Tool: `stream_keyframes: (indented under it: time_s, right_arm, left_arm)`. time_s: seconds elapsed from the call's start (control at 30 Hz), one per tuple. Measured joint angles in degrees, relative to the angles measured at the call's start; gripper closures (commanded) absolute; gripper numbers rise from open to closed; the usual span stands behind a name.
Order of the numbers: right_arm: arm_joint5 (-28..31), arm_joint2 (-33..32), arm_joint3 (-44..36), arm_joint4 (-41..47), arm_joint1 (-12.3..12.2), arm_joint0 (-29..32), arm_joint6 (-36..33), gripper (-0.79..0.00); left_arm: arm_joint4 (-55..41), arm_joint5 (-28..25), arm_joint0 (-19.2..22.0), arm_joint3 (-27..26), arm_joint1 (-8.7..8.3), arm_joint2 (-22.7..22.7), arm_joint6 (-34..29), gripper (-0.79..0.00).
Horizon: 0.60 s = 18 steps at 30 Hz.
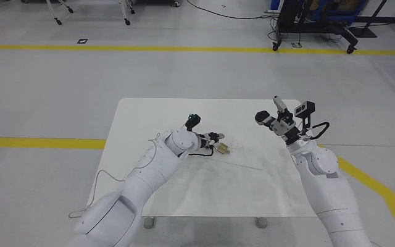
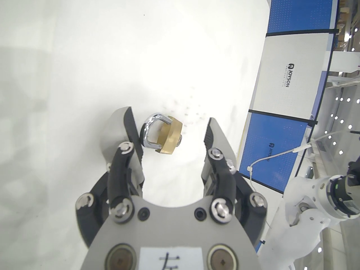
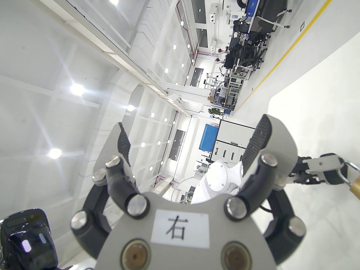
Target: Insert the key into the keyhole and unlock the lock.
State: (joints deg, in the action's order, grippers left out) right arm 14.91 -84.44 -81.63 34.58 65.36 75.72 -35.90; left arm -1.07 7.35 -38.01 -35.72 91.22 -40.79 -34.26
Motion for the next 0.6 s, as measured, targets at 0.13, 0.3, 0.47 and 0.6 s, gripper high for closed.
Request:
stream_keyframes:
  time_s: [0.13, 0.3, 0.47, 0.6]
  right_arm:
    - [0.0, 0.0, 0.0, 0.0, 0.0, 0.0, 0.0, -0.785]
    - [0.0, 0.0, 0.0, 0.0, 0.0, 0.0, 0.0, -0.785]
    - [0.0, 0.0, 0.0, 0.0, 0.0, 0.0, 0.0, -0.785]
    - [0.0, 0.0, 0.0, 0.0, 0.0, 0.0, 0.0, -0.785]
  left_arm:
    - [-1.0, -4.4, 0.4, 0.2, -0.75, -2.9, 2.7, -0.785]
    - [0.8, -13.7, -1.1, -3.2, -2.02, -5.6, 8.4, -0.785]
    - [7.8, -19.9, -3.6, -9.2, -3.98, -8.0, 15.3, -0.785]
    - [19.3, -20.8, -6.1, -16.0, -6.02, -9.4, 23.1, -0.785]
